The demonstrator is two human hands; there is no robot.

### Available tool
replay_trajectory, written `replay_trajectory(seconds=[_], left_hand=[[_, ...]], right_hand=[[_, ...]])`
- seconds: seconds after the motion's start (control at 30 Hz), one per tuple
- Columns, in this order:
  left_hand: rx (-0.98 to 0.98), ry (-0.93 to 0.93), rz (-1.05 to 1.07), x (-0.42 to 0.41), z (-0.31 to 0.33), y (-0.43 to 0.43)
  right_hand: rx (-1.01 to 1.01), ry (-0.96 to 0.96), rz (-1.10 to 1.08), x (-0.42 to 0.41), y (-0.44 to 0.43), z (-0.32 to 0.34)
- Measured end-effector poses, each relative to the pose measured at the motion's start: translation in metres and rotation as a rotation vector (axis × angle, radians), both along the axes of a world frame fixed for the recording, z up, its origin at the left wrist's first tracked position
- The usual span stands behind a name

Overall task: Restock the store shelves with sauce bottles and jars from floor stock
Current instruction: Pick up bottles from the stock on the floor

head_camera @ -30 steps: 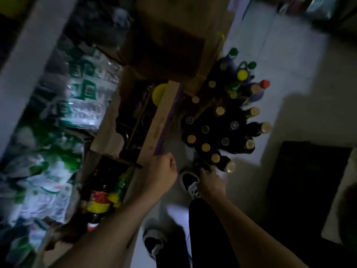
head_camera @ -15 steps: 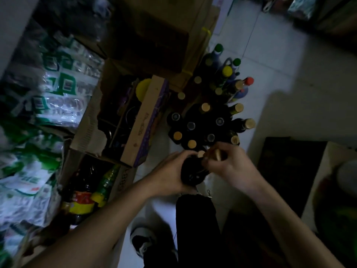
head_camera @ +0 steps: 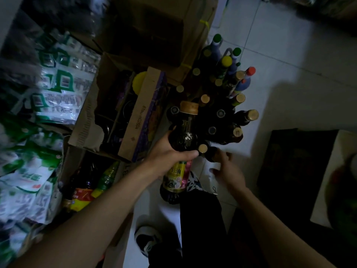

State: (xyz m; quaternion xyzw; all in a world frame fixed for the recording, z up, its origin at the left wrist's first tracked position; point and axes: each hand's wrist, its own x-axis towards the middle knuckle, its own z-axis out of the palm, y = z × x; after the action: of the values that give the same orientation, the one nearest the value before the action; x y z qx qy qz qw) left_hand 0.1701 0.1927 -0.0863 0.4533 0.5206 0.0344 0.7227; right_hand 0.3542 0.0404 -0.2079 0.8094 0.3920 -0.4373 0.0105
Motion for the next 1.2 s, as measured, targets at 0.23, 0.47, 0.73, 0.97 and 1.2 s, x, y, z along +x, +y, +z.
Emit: replay_trajectory(seconds=[0.23,0.47,0.73,0.97,1.2], left_hand=[[0.035,0.076,0.088,0.002,-0.004,-0.017],[0.108,0.105,0.065,-0.002,0.02,-0.031],[0.304,0.135,-0.091,-0.028,0.145,-0.026],[0.587,0.163,-0.098,-0.063,0.371,0.011],[0.966,0.069,0.047,-0.099,0.6,0.037]], right_hand=[[0.064,-0.247,0.218,0.001,0.013,-0.03],[0.057,-0.272,0.147,-0.002,0.014,0.009],[0.341,-0.163,-0.349,-0.023,-0.011,0.239],[1.014,-0.408,-0.061,-0.056,0.034,0.515],[1.367,-0.242,-0.22,-0.078,0.093,0.759]])
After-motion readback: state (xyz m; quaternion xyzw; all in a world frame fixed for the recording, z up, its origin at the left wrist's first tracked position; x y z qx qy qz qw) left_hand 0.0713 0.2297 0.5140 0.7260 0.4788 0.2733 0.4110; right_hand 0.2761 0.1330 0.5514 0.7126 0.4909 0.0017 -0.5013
